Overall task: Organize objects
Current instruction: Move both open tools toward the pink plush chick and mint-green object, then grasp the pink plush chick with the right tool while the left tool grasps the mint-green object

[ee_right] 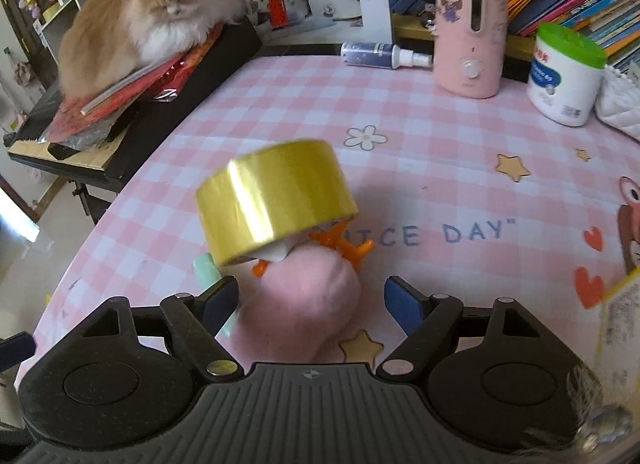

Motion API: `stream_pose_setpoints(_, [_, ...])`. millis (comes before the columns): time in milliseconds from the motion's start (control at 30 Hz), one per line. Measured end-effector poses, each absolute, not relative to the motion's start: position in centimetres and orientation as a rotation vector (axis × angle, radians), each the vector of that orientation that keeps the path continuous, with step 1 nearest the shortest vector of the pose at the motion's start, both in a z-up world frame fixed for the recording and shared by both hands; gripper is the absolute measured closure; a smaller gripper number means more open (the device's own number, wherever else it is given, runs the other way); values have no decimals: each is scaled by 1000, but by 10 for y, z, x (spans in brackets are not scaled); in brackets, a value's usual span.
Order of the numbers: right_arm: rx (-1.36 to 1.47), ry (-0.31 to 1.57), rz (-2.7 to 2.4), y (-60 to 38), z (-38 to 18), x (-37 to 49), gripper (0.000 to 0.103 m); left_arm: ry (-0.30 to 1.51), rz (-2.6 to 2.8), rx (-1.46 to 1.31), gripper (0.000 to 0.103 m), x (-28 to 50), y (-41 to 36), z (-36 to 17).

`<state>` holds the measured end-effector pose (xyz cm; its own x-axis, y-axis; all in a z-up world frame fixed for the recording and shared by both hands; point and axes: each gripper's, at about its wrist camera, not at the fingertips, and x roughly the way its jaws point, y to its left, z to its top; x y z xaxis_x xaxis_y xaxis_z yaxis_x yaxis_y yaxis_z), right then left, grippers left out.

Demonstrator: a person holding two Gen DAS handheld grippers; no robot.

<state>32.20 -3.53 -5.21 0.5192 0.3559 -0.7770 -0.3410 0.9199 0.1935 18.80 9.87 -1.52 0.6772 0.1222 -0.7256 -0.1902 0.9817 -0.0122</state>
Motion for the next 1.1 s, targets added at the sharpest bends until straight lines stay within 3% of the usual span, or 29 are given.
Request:
stream_pose_setpoints(67, [37, 963, 433, -36, -58, 327, 51, 806, 171, -92, 14, 188, 99, -15])
stream_pose_setpoints(500, [133, 921, 347, -86, -22, 298, 54, 831, 45, -81, 17, 241, 69, -35])
stream_pose_setpoints(833, [105, 892, 379, -102, -13, 280, 54, 907, 91, -130, 56, 285, 56, -60])
stream_pose_setpoints(967, [101, 893, 387, -103, -13, 277, 54, 909, 92, -113, 82, 282, 57, -59])
stream_pose_setpoints(1100, [100, 899, 381, -103, -13, 275, 54, 914, 67, -150, 85, 273, 66, -56])
